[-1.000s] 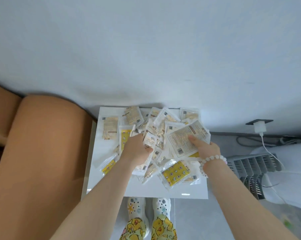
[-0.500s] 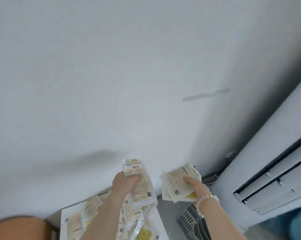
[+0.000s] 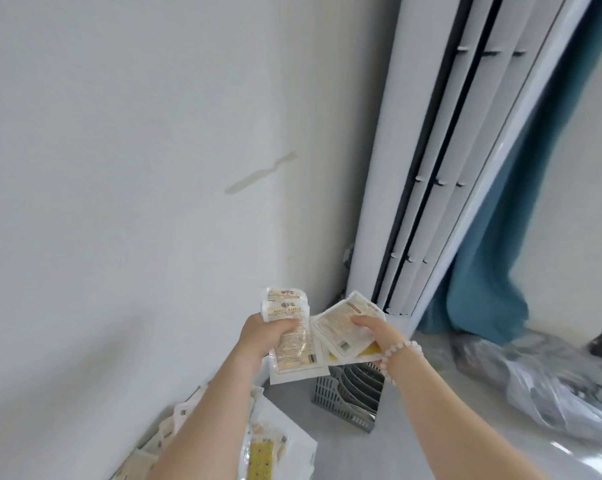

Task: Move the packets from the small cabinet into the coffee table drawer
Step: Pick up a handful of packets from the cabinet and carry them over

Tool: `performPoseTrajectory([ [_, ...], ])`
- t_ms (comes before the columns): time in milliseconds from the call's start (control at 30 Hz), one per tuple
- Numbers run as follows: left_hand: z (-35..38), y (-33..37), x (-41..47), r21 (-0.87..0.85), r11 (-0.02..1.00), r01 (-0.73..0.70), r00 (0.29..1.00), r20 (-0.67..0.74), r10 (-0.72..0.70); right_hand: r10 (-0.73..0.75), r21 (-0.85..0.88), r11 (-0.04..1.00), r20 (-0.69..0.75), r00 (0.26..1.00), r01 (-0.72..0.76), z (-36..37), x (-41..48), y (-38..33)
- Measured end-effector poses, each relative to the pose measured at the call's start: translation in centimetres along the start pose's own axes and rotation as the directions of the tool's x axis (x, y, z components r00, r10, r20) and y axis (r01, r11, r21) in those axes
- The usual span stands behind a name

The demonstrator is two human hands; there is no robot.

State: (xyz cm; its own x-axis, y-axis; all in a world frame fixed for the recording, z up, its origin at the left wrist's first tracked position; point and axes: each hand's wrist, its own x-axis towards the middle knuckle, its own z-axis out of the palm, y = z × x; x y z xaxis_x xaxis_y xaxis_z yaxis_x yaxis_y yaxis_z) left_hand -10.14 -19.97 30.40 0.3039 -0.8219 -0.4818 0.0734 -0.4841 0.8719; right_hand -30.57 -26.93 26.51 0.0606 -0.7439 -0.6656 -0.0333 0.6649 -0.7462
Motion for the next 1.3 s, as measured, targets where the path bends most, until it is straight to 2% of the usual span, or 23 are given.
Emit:
performPoseTrajectory([
  [267, 10.0, 0.2, -0.9, 0.121, 0.99, -0.069, 0.953, 0.3, 0.03, 0.012, 0.228, 0.973, -0.21, 0.978, 0.037, -10.7, -5.5, 2.8],
  [433, 17.6, -0.1, -3.2, 0.183, 0.976, -0.118, 0.881, 0.473, 0.018, 0.015, 0.293, 0.952, -0.333, 0.943, 0.089, -18.0, -8.9, 5.7],
  [767, 33.1, -3.4, -13.0, 0.267, 0.947, -0.178, 0.731, 0.68, -0.055, 0.049, 0.498, 0.833, -0.497, 0.866, 0.239, -32.3, -18.0, 13.0],
  [1100, 48.6, -9.9, -26.9, 0.349, 0.887, -0.303, 0.522, 0.84, -0.152, 0.096, 0.577, 0.726, -0.623, 0.776, 0.374, -46.4, -29.9, 22.5],
  [1300, 56.5, -13.8, -35.4, 0.369, 0.846, -0.384, 0.366, 0.902, -0.228, 0.173, 0.604, 0.61, -0.733, 0.658, 0.513, -52.8, -37.2, 29.6],
])
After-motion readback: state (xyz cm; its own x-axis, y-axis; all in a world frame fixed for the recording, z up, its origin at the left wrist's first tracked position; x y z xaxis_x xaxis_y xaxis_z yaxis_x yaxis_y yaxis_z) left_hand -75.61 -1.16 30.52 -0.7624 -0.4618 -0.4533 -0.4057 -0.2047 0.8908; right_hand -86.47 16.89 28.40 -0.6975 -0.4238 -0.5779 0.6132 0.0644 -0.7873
